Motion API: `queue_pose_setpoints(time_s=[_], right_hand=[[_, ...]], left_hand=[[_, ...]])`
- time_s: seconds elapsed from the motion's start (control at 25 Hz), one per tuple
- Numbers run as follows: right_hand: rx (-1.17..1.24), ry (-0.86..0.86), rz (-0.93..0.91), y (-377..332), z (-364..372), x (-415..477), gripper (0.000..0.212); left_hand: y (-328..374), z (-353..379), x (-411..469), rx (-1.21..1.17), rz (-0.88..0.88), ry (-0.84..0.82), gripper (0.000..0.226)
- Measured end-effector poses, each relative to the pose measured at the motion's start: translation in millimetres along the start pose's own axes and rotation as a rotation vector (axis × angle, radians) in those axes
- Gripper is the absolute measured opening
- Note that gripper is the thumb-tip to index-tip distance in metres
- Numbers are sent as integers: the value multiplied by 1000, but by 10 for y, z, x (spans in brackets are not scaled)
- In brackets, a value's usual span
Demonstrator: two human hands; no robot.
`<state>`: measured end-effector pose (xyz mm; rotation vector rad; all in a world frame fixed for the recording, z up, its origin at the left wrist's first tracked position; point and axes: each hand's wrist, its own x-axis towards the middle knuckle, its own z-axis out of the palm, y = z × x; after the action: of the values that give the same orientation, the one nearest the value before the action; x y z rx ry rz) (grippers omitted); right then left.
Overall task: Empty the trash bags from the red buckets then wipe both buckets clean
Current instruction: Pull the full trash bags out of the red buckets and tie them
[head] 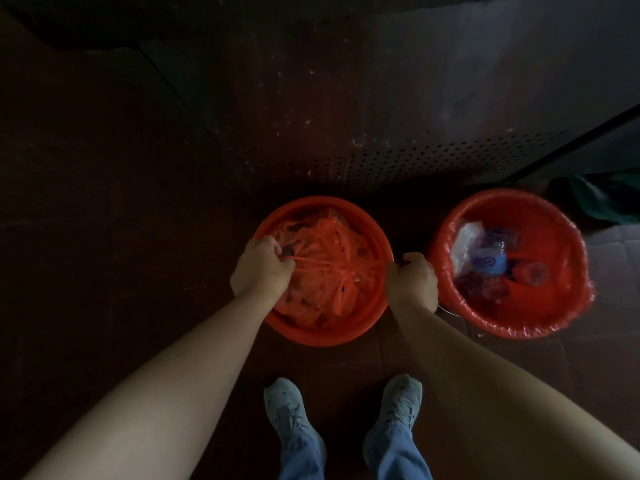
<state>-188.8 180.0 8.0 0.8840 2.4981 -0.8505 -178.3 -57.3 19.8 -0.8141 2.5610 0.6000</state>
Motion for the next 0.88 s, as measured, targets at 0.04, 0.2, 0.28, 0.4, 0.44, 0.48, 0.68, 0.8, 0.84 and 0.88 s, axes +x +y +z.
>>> queue_pose_setpoints(time_s=[0.04,0.2,0.28,0.4,0.44,0.48,0.68,0.8,0.84,0.88], right_hand=[[-35,-26,-23,71,-9,65,45],[-284,-167,-171,344,-62,338,49],[-327,-174,-218,467,-40,455,36],[-320,-207,-206,540,0,586,15],[-301,-236,-187,517,-9,606,20],[-233,-272,-144,482,-41,604,23],[419,-557,92,140,-272,256,21],[430,-671,98,-158,-376,-123,25],[403,-684,119,-255,-394,-247,26],[390,-686,154,-338,-405,-343,25]], left_hand=[[-38,-6,39,12,-7,-13,14],[-273,29,144,93,17,-64,14],[-348,167,153,97,40,-91,13],[-331,375,126,65,22,-107,8],[-308,395,119,43,9,-129,7],[-287,388,103,4,1,-166,9],[-67,60,-153,-436,-51,-314,9],[222,-183,-448,-516,3,-352,6],[307,-241,-552,-515,16,-370,6],[385,-271,-644,-509,36,-391,7]])
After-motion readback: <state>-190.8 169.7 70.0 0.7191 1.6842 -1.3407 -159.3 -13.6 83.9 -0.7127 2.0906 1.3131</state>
